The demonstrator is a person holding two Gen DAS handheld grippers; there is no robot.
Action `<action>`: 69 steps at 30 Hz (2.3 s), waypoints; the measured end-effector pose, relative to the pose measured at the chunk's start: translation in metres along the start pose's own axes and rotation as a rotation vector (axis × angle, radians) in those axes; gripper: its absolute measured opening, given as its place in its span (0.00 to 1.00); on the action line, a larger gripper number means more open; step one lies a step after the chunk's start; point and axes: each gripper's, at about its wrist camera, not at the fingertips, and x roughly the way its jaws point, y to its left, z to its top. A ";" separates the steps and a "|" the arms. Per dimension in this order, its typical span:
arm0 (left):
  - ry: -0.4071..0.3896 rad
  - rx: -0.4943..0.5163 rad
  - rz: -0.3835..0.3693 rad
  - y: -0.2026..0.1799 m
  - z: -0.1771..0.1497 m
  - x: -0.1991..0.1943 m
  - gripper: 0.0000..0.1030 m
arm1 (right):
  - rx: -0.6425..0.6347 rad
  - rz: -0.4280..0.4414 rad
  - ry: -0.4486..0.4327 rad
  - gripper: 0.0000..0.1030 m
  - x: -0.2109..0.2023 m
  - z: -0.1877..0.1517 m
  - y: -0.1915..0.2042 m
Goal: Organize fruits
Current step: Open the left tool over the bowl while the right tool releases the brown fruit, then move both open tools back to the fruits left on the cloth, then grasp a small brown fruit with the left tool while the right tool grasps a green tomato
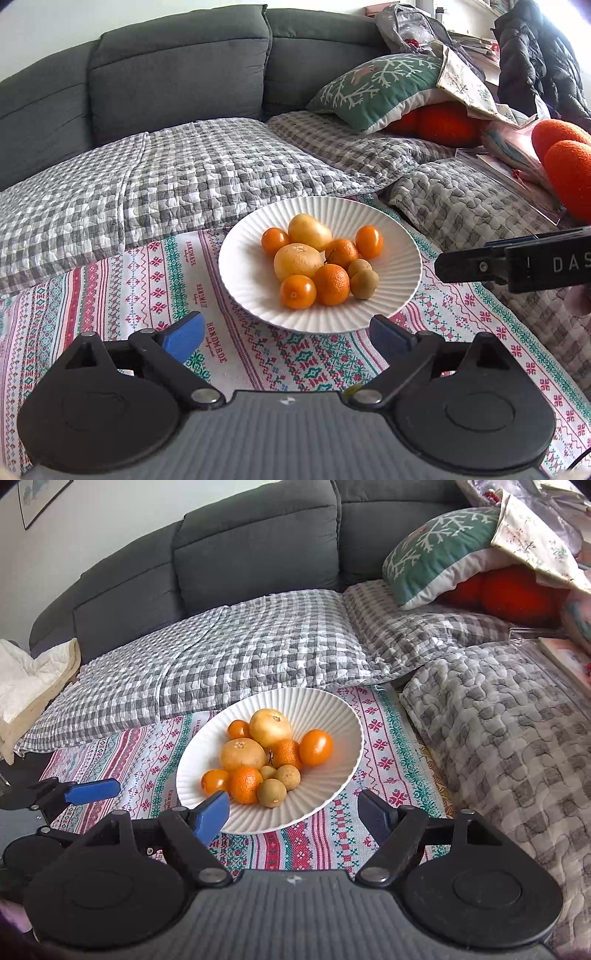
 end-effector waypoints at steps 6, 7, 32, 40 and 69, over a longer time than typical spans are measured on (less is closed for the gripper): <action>0.016 -0.038 0.045 0.005 -0.013 -0.019 0.94 | -0.026 -0.034 0.016 0.82 -0.014 -0.006 0.008; 0.025 -0.046 0.048 0.006 -0.016 -0.021 0.94 | -0.027 -0.038 0.018 0.83 -0.017 -0.007 0.008; 0.108 -0.054 0.065 0.035 -0.090 -0.043 0.94 | -0.245 0.005 0.042 0.98 -0.025 -0.080 0.016; 0.099 -0.067 0.028 0.039 -0.101 -0.031 0.94 | -0.281 0.047 0.078 0.99 -0.020 -0.092 0.018; 0.165 0.014 -0.095 -0.002 -0.092 -0.014 0.19 | -0.293 -0.025 0.138 0.71 0.049 -0.088 0.069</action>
